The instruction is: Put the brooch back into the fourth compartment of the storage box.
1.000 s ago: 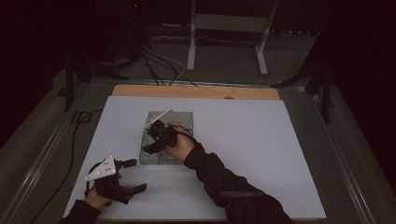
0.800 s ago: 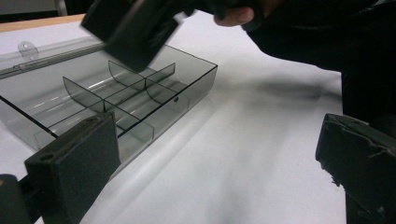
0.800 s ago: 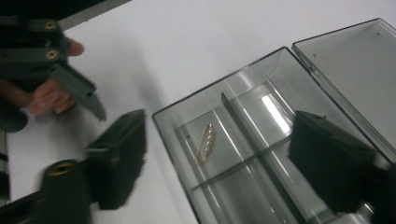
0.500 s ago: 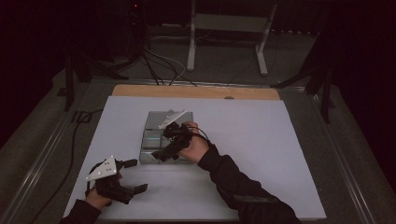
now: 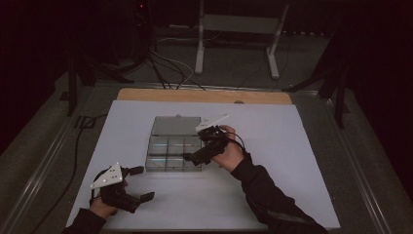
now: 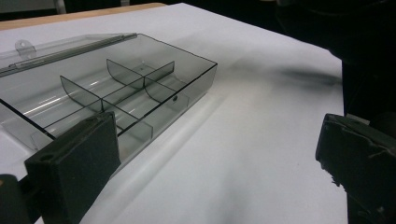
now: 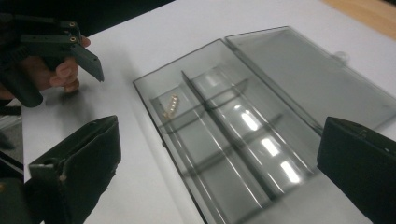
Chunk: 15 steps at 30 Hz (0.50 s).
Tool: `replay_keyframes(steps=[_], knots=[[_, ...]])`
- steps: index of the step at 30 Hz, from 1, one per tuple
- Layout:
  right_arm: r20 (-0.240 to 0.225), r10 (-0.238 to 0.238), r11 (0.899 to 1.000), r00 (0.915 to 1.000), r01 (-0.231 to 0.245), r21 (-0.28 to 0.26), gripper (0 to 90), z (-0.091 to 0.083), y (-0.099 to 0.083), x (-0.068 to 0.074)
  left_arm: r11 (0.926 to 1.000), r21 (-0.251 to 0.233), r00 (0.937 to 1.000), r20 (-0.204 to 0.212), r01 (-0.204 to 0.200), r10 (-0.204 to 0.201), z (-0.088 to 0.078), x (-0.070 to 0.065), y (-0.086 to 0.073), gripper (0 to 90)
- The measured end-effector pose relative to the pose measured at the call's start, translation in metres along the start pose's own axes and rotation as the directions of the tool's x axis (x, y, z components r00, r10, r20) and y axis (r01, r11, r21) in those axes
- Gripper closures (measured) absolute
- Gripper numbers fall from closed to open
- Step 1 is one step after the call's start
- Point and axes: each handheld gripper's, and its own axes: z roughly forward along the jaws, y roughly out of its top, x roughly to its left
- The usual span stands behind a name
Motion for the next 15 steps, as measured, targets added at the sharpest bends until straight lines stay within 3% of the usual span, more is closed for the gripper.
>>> replay_keyframes(steps=[10,15], knots=[[0.03,0.058,0.997,0.9979,-0.056,-0.059,0.0,-0.047,-0.04,-0.02,1.0,0.001,1.0,0.003,0.0,0.0,0.001,0.001,0.0,1.2],[0.007,0.089,0.994,0.9961,-0.088,-0.069,0.0,-0.057,-0.067,-0.025,1.0,0.004,1.0,0.005,0.002,-0.002,0.003,0.001,0.0,1.2]])
